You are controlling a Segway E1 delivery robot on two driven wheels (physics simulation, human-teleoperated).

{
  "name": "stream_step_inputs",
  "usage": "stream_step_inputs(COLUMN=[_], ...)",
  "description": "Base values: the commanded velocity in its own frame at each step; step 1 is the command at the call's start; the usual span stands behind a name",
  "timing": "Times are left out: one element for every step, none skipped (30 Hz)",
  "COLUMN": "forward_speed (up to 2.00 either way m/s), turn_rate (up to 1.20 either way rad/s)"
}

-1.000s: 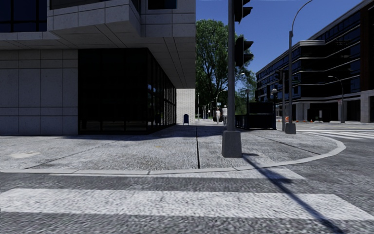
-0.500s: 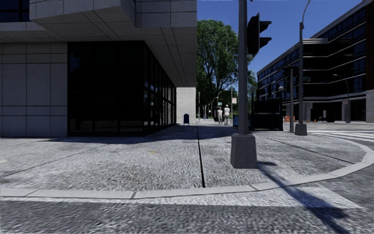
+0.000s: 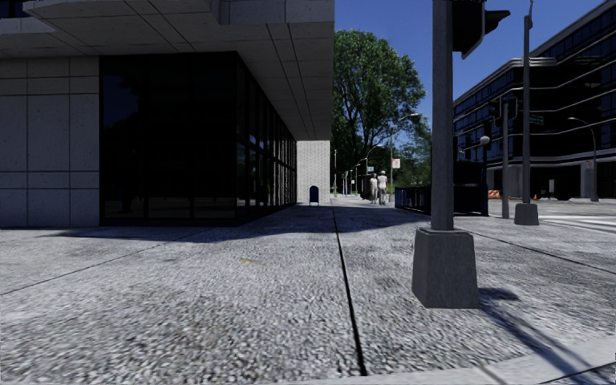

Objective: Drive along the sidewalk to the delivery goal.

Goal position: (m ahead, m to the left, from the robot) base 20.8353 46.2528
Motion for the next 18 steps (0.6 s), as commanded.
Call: stream_step_inputs(forward_speed=[1.55, 1.55, 1.55, 1.55, 1.55, 1.55, 1.55, 1.55, 1.55, 1.55, 1.55, 1.55, 1.55, 1.55, 1.55, 1.55, 1.55, 1.55], turn_rate=[0.00, 0.00, 0.00, 0.00, 0.00, 0.00, 0.00, 0.00, 0.00, 0.00, 0.00, 0.00, 0.00, 0.00, 0.00, 0.00, 0.00, 0.00])
